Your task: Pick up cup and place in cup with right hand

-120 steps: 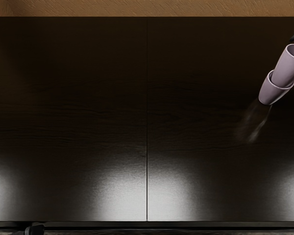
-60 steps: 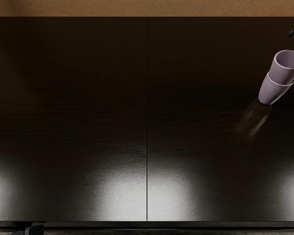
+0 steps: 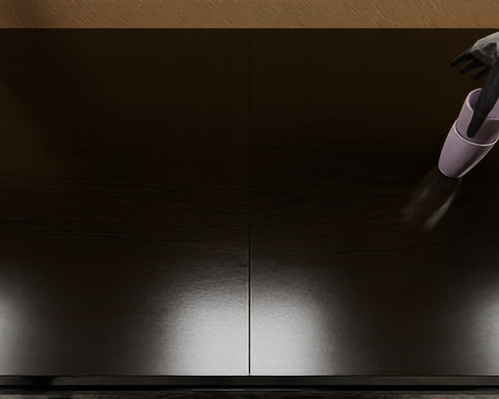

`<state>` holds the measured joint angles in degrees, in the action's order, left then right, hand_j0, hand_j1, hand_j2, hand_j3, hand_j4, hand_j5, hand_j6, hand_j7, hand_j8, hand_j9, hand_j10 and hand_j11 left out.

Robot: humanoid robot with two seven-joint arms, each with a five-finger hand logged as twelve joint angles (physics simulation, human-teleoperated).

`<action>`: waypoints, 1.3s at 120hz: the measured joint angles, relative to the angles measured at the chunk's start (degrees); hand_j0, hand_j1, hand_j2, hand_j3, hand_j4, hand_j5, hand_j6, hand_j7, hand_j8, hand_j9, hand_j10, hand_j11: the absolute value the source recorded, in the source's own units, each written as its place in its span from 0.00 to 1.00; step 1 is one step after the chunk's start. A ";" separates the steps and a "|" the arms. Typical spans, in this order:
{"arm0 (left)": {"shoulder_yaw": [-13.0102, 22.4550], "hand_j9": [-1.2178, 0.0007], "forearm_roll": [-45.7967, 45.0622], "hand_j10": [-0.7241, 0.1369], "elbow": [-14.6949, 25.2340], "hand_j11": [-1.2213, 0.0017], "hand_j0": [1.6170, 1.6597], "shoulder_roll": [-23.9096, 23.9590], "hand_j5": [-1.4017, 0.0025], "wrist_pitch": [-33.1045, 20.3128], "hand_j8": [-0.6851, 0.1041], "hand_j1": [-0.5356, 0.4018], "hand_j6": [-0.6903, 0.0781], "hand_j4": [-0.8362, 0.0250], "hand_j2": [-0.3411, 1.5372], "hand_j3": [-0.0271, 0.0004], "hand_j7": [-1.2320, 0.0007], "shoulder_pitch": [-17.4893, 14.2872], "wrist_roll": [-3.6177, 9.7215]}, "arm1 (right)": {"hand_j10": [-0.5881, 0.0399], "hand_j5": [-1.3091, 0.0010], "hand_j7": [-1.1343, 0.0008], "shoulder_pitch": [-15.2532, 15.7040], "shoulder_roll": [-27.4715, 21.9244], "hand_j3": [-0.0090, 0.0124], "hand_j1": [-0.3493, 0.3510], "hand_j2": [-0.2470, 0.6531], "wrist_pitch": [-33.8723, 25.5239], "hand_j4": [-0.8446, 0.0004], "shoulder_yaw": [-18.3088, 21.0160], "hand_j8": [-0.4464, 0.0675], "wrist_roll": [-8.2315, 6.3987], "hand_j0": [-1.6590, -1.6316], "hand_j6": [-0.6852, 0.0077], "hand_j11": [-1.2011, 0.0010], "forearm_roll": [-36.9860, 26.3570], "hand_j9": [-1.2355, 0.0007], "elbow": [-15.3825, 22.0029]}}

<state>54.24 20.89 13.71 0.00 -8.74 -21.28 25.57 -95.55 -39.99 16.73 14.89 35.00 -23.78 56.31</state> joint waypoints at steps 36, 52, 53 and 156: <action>-0.15 1.00 -0.07 0.84 -0.33 1.00 0.96 0.00 1.00 -1.04 0.87 0.94 0.90 0.97 0.18 0.98 1.00 9.31 0.09 | 0.88 0.97 0.96 -0.19 1.50 0.42 0.05 0.27 4.49 0.96 -4.63 0.80 0.00 0.04 0.94 0.97 4.83 0.97 0.44; -0.31 1.00 -0.06 0.84 -0.54 1.00 0.96 0.00 1.00 -1.09 0.87 0.94 0.90 0.97 0.18 0.99 1.00 14.21 0.09 | 0.89 0.97 0.97 0.60 1.91 0.42 0.05 0.27 6.48 0.96 -6.59 0.81 0.00 0.04 0.94 0.97 9.03 0.97 2.08; -0.34 1.00 -0.07 0.84 -0.55 1.00 0.96 0.00 1.00 -1.09 0.87 0.94 0.90 0.97 0.18 0.99 1.00 14.39 0.09 | 0.89 0.97 0.97 0.69 1.90 0.42 0.05 0.27 6.64 0.96 -6.82 0.81 0.00 0.04 0.94 0.97 9.25 0.97 2.23; -4.66 1.00 -0.05 0.84 -0.69 1.00 0.96 0.00 1.00 -1.11 0.87 0.94 0.90 0.97 0.18 0.98 1.00 16.00 0.09 | 0.87 0.96 0.95 19.01 -29.06 0.42 0.07 0.26 18.29 0.95 -24.89 0.79 0.00 0.04 0.93 0.95 43.21 0.96 35.40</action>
<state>49.58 20.84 13.02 0.00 -9.84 -5.27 25.66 -76.54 -69.05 35.01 -10.00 35.00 19.43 91.70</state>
